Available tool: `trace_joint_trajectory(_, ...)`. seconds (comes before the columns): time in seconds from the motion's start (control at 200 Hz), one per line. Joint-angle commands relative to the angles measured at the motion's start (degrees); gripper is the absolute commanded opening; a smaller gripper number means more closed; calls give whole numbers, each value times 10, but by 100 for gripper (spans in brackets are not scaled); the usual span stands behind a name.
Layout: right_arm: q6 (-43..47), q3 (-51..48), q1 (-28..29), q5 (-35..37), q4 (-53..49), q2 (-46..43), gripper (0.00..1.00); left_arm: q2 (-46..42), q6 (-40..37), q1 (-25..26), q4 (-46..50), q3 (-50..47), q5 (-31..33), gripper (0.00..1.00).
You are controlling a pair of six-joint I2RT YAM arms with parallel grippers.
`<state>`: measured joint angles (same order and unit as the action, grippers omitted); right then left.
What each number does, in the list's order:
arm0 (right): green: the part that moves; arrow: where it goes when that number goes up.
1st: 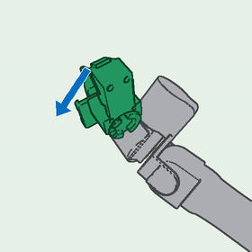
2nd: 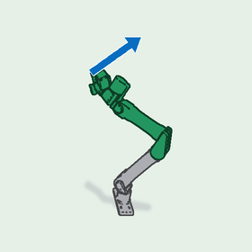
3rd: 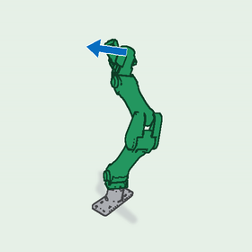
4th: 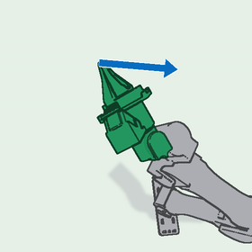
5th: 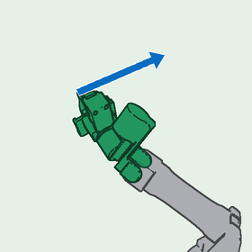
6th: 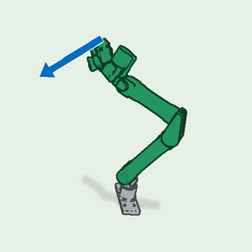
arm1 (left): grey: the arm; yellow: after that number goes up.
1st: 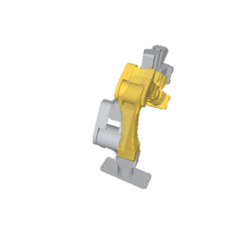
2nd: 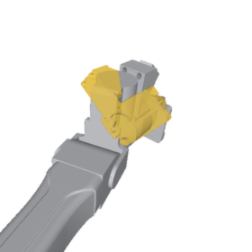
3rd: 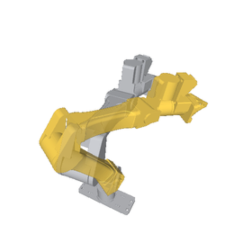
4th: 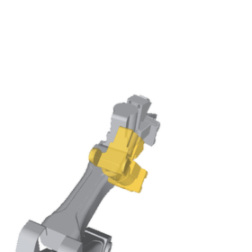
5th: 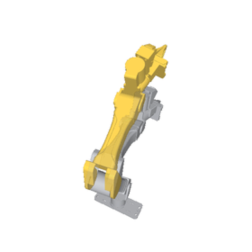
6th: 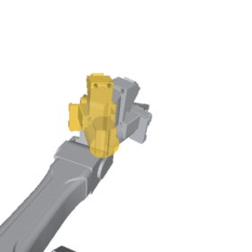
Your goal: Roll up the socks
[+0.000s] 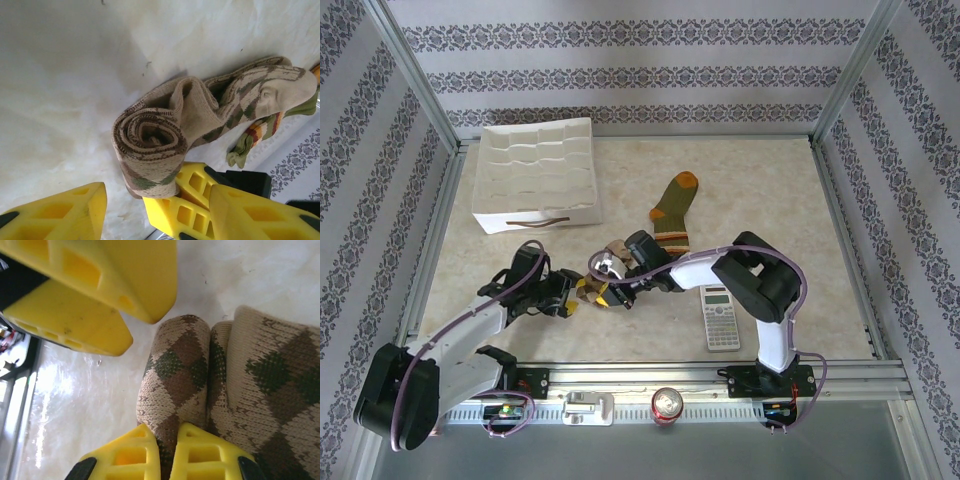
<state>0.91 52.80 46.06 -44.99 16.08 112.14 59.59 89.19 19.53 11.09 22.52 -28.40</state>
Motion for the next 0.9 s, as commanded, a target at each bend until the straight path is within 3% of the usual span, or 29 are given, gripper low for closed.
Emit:
trace_joint_trajectory(0.0,-42,-15,-15,6,-115,53,0,5,11,11,-45,-13,8,54)
trace_joint_trajectory(0.39,-65,9,-32,-24,-132,79,0,119,14,33,-134,-13,21,50)
trace_joint_trajectory(0.475,-63,13,-31,-21,-137,79,0,139,22,46,-94,-6,27,32)
trace_joint_trajectory(0.57,-42,17,-30,-3,-149,70,0,126,35,59,-10,-5,37,1)
trace_joint_trajectory(0.615,-27,14,-27,8,-146,57,0,112,40,63,40,-5,41,0)
trace_joint_trajectory(0.744,35,-9,-4,74,-135,-31,33,42,68,70,158,-11,58,0)
trace_joint_trajectory(0.894,155,-105,84,275,-63,-197,53,-13,106,71,215,-13,69,0)
